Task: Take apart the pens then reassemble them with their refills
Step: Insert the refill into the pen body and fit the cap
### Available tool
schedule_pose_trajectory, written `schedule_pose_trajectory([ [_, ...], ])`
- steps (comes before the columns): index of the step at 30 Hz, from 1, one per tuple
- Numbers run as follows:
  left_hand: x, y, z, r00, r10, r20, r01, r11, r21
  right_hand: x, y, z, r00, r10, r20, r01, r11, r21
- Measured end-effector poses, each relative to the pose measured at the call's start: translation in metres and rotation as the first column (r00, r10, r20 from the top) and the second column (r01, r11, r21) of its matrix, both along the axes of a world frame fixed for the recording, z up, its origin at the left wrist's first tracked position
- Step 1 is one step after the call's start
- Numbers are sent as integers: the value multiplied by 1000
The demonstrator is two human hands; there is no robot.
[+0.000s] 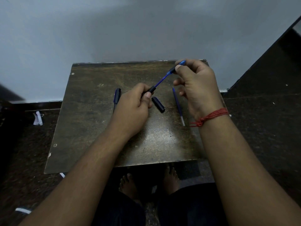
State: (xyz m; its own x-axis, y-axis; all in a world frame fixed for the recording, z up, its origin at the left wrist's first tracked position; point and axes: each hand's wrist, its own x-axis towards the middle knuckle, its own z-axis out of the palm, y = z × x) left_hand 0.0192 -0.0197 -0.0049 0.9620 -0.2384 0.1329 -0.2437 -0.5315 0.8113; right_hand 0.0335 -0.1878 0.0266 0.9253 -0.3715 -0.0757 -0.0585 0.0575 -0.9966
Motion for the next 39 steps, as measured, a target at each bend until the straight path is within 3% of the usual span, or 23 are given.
schedule_pose_trajectory([
  [3,0,0,0,1000,-1,-2,1,1000,0,-1,1,-1,999,42,-22,-43,997,-59],
  [15,0,0,1,1000,-5,-1,5,1000,1,-1,0,-2,997,74,-33,-75,996,-43],
  [30,0,2,1,1000,-13,-5,13,1000,-3,-4,6,-4,953,289,-90,-297,950,-91],
  [39,0,3,-2,998,-7,68,3,998,55,-6,-6,-1,910,396,-120,-413,891,-188],
])
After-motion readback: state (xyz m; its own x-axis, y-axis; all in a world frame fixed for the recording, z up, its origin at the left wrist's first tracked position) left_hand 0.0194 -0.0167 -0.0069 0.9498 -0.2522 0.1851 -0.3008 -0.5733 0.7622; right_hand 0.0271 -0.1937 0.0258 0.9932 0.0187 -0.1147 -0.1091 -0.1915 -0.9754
